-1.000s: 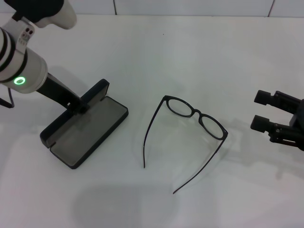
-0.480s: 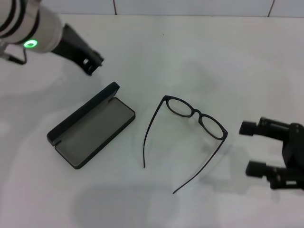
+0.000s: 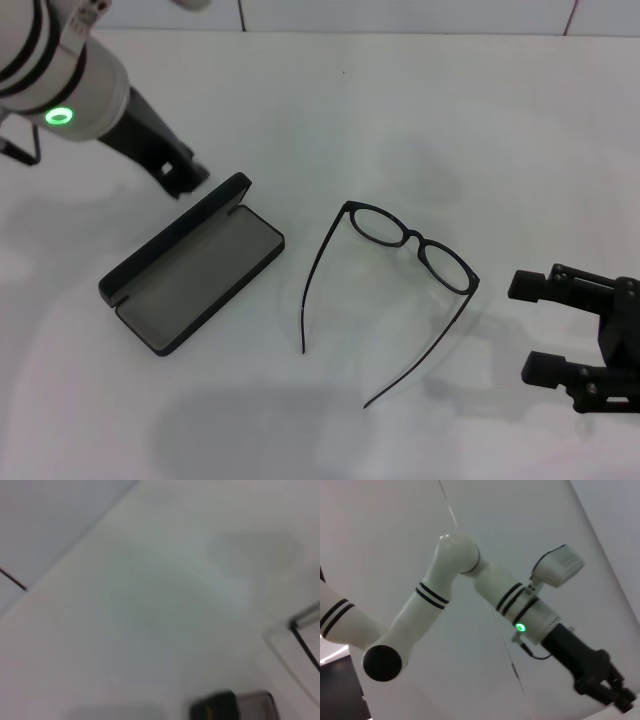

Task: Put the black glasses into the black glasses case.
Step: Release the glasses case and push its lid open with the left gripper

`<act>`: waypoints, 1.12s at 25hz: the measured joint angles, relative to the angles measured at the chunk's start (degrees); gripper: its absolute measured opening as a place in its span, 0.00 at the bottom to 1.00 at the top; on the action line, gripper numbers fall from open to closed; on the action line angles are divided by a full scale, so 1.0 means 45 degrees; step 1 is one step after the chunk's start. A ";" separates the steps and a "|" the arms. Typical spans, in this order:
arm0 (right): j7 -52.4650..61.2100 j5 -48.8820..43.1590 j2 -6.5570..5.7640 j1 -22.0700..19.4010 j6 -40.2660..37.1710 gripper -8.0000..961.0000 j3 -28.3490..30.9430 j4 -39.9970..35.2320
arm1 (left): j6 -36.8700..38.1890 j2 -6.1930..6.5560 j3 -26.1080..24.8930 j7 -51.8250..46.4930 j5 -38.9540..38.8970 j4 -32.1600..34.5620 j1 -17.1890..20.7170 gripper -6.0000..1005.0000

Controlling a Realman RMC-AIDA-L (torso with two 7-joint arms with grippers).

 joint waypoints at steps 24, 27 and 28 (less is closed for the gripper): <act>-0.0017 0.0000 0.0028 0.0305 0.0414 0.84 0.0014 0.0214 | -0.0560 -0.0001 0.0366 -0.0502 0.0647 -0.2872 -0.0020 0.54; -0.0075 0.0000 0.0034 0.0302 0.0408 0.84 0.0014 0.0377 | -0.0618 -0.0015 0.0365 -0.0504 0.0636 -0.2922 -0.0032 0.52; -0.0102 0.0000 0.0031 0.0304 0.0403 0.84 0.0014 0.0440 | -0.0654 -0.0017 0.0376 -0.0504 0.0622 -0.2923 -0.0025 0.52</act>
